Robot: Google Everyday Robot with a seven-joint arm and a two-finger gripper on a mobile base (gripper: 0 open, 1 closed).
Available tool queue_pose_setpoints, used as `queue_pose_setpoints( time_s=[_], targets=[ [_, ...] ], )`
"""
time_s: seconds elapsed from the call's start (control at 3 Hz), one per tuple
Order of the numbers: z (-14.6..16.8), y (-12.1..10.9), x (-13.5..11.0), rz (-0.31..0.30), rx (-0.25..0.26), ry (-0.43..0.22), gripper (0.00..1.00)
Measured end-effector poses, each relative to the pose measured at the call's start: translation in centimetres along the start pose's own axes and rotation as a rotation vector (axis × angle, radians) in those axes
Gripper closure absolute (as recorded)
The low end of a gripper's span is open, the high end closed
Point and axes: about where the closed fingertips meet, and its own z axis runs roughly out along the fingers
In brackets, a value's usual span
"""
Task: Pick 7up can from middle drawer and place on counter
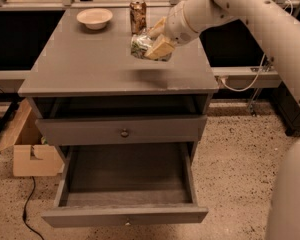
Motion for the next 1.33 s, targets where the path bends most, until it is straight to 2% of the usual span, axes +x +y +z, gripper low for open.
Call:
queue_pose_setpoints(
  time_s=[0.33, 0.67, 1.33],
  targets=[
    [2.6, -1.7, -0.1, 0.019, -0.001, 0.026, 1.0],
    [4.8, -2.8, 0.3, 0.051, -0.003, 0.034, 0.85],
    [7.5, -3.8, 0.8, 0.09, -0.023, 0.041, 0.39]
  ],
)
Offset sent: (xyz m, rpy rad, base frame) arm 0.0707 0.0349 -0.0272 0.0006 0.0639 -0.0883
